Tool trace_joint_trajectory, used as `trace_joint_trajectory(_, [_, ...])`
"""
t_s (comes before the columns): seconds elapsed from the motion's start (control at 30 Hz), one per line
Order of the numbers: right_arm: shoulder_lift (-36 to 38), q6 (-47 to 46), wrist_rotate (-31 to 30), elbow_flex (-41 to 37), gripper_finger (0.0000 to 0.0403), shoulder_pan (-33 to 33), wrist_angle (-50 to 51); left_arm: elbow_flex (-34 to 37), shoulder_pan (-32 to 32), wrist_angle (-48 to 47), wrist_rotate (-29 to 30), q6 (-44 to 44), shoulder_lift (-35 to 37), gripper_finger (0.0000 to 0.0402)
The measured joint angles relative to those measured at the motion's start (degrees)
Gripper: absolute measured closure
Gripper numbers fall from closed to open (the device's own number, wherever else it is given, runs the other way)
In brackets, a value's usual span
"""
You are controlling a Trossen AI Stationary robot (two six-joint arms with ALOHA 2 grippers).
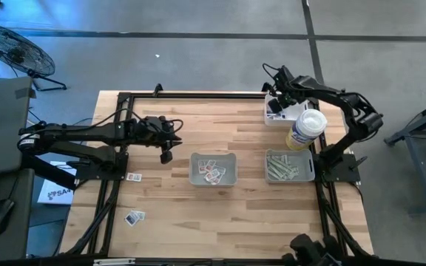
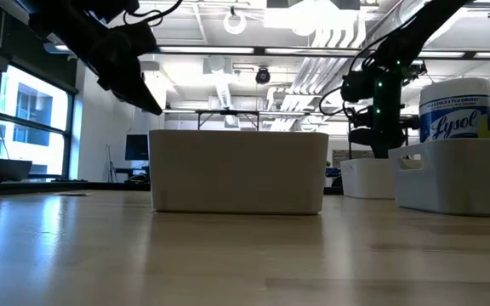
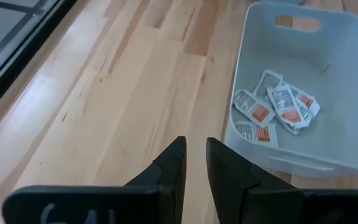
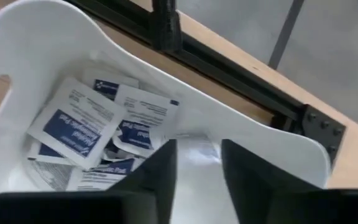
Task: Pick & Place First Aid Supplies
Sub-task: Put the blue pad into the white bin, then put the orange pad into the left gray bin
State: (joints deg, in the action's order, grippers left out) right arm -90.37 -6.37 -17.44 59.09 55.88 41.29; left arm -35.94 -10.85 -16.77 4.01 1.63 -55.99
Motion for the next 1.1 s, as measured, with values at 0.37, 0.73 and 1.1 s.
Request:
trace_joint_trajectory(0.37, [6.1,1.1,-4.2,0.0,0.0218,-7.2,-1.3,0.0,0.0,-11.5,8.5,4.4,0.0,0.0341])
trace_joint_trajectory(0.73, [9.3,1.2,8.9,0.1,0.0241,-26.3,-20.5,0.0,0.0,-25.7,10.2,26.0,-0.9,0.0338])
trace_joint_trajectory(1.1, [9.3,1.4,9.1,0.1,0.0243,-36.5,-29.5,0.0,-9.5,-23.7,21.0,44.1,-13.0,0.0258])
